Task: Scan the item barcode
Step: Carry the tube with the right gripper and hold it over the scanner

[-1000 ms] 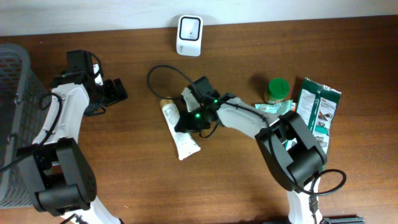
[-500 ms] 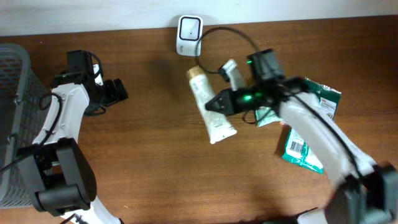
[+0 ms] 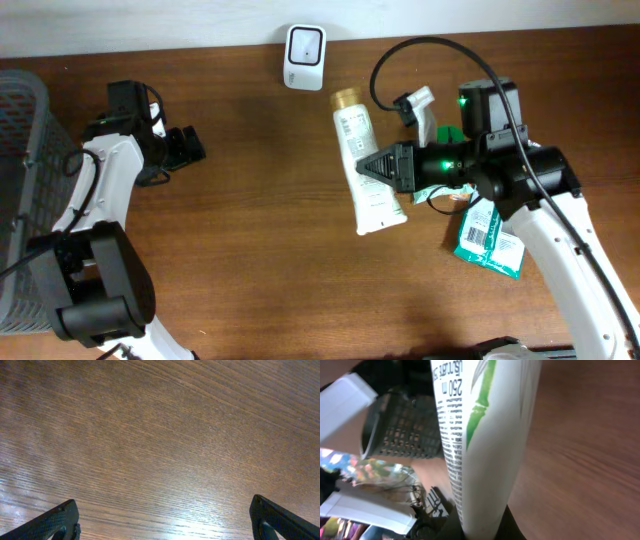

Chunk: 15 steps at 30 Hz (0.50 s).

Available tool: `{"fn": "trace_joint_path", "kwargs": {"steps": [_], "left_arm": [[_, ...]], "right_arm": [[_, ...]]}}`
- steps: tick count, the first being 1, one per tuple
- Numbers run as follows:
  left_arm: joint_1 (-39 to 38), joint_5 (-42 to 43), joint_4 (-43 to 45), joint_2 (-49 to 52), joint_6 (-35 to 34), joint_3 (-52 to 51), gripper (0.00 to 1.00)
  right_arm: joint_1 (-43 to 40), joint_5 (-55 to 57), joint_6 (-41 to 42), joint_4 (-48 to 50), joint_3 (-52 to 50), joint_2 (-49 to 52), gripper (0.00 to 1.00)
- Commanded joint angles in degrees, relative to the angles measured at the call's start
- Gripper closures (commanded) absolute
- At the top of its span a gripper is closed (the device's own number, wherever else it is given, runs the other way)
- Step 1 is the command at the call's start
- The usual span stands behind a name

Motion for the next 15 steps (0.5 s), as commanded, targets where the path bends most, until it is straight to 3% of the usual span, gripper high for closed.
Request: {"fn": "trace_joint_path", "kwargs": {"steps": [1,4,7,9,15], "left_arm": [[0.13,0.59,-0.07,0.55,0.33,-0.26,0.01],[0.13,0.59,-0.07,0.55,0.33,-0.26,0.01],[0.13,0.61,-0.07,0.55,0.33,-0.26,0.01],[0.13,0.59,-0.07,0.55,0.33,-0.26,0.01],[0.13,0.61,-0.07,0.55,0.33,-0.26,0.01]], "right_arm": [[1.53,7.54,-1.75,-5.99,13.57,3.34,0.96],[6.67,21.24,-6.95,-17.86,33.81,14.21,0.96],[11.54,37.13,-9.73,-21.53,51.25,26.38,0.96],[13.73,47.15,-12.04,-17.59,55.56,32.13,0.96],[16.74,73.72,-22.25,4.39,55.56,46.8,0.96]]}}
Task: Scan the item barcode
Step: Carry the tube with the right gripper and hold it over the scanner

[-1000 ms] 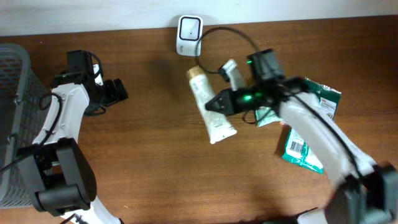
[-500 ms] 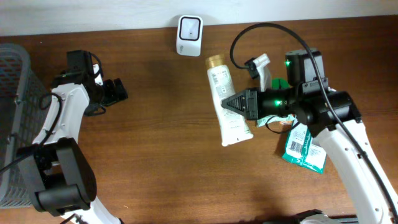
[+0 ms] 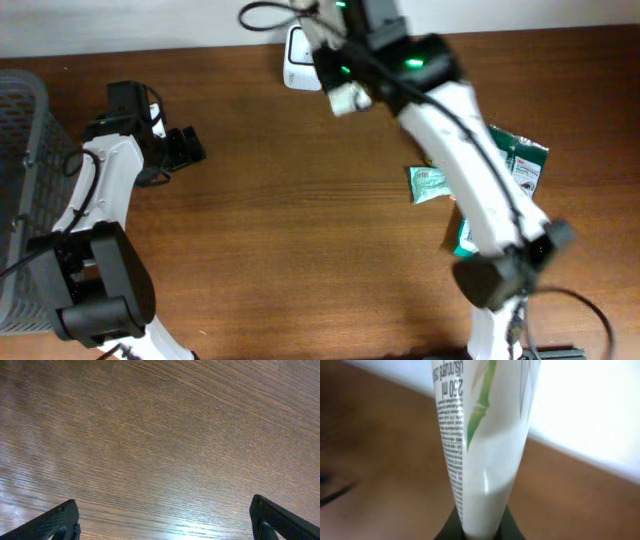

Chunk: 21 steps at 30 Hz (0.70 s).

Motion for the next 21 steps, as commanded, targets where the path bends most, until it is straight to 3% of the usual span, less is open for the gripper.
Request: {"fn": "trace_joint_path", "kwargs": {"steps": [1,6,9,13,21], "left_arm": [[0.15,0.61,0.0,0.52,0.35,-0.15,0.01],[0.15,0.61,0.0,0.52,0.35,-0.15,0.01],[0.15,0.59,0.0,0.52,0.35,-0.15,0.01],[0.15,0.59,0.0,0.52,0.35,-0.15,0.01],[0.15,0.59,0.02,0.52,0.35,-0.15,0.01]], "right_arm": [[0.87,21.46,-8.83,8.83,1.57,7.61,0.96],[0.72,29.77,-25.73,27.47,1.57,19.3,0.96],[0.72,32.68,-30.82,35.36,1.55,23.54,0.96],[0.72,32.7,-36.52,38.88,1.55,26.82,0.96],[0.61,32.72,-36.7,38.82,1.44,27.82,0.96]]}}
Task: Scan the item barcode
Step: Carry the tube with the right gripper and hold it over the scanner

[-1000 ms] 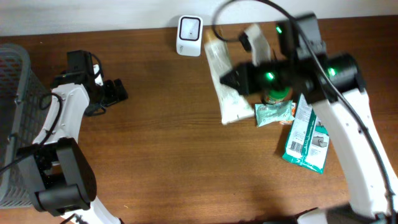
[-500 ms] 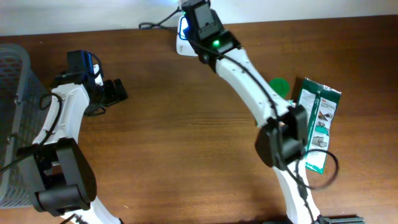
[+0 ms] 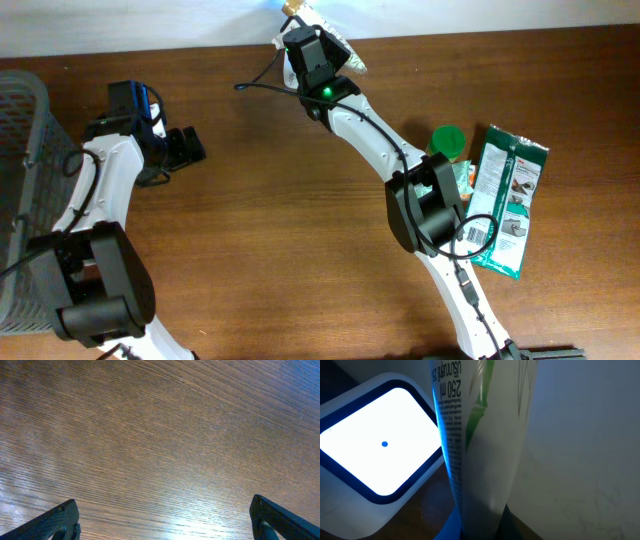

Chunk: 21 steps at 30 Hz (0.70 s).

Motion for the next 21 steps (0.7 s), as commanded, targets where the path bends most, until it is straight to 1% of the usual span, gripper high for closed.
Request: {"fn": "trace_joint_path", "kwargs": {"steps": [1,7,11,13,15,18,20,21], "left_arm": [[0.13,0.61,0.09,0.52,0.35,-0.15,0.01],[0.13,0.59,0.09,0.52,0.35,-0.15,0.01],[0.13,0.59,0.09,0.52,0.35,-0.15,0.01],[0.13,0.61,0.09,0.52,0.37,-0.15,0.01],[0.13,0.61,0.09,0.52,0.35,-0.15,0.01],[0.13,0.59,0.09,0.52,0.35,-0.15,0.01],[0.13,0.59,0.09,0.52,0.37,-0.15,0.01],[0.13,0.61,0.09,0.52,0.35,-0.15,0.01]], "right_arm": [[0.15,2.29,-0.39,1.01,1.46,-0.76,0.96],[0.15,3.04,-0.98,1.01,1.49,-1.03,0.96],[0.33,2.95,-0.48,0.52,1.49,-3.15,0.96],[0.31,1.64,2.27,-1.66,1.49,-4.79,0.96],[0.31,-2.69,4.04,-5.95,1.49,-6.8,0.96],[0.31,-6.12,8.46,-9.51,1.49,-10.29,0.96],[0.33,-9.49,12.04,-13.05,1.49,-13.53,0.96],[0.33,-12.66,15.23,-16.33,1.49,-16.04,0.96]]}}
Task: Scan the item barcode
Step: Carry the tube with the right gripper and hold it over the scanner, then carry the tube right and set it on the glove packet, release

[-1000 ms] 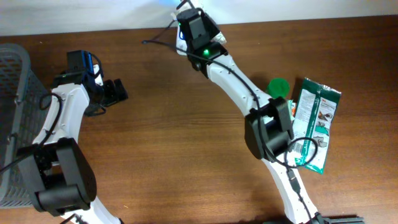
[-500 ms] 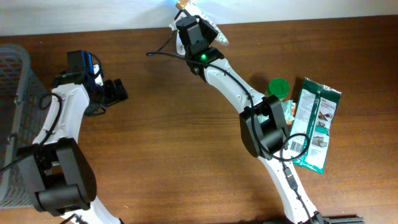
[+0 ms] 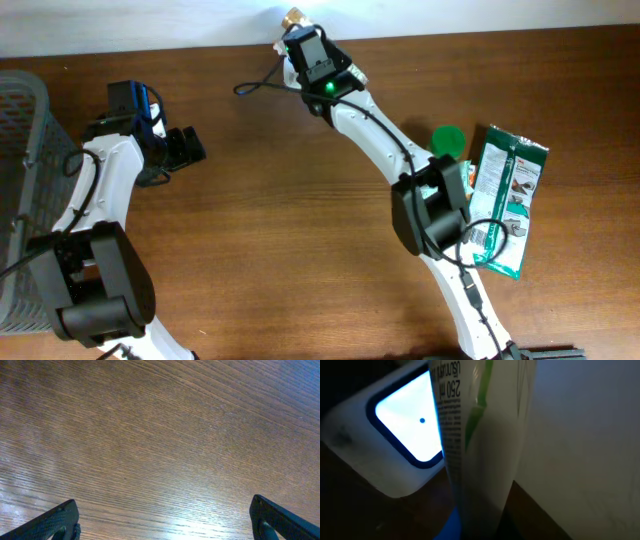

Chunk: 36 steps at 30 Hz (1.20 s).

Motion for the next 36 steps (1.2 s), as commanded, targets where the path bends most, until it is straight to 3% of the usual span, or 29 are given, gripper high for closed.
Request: {"fn": "trace_joint_path", "kwargs": {"steps": [1,6,9,15,20,28,36], "left_arm": [[0.15,0.59,0.09,0.52,0.35,-0.15,0.01],[0.15,0.57,0.09,0.52,0.35,-0.15,0.01],[0.15,0.57,0.09,0.52,0.35,-0.15,0.01],[0.15,0.59,0.09,0.52,0.35,-0.15,0.01],[0.15,0.57,0.09,0.52,0.35,-0.15,0.01],[0.15,0.57,0.09,0.52,0.35,-0.15,0.01],[0.15,0.57,0.09,0.52,0.35,-0.15,0.01]], "right_arm": [[0.31,-8.66,11.5,-5.35,1.49,-14.08,0.96],[-0.04,-22.32,27.74,-20.13,1.49,-23.98,0.96],[-0.63,-25.73,34.29,-34.86,1.49,-31.21,0.96],[-4.46,-28.48,35.69,-57.48,1.49,-39.95,0.96],[-12.9,-28.5,36.89,-68.72,1.07,-40.7,0.96],[-24.5,-31.08,37.64,-71.71,-1.42,-40.68,0.96],[-31.32,-31.08,37.62,-68.83,-15.58,-40.7,0.96]]}}
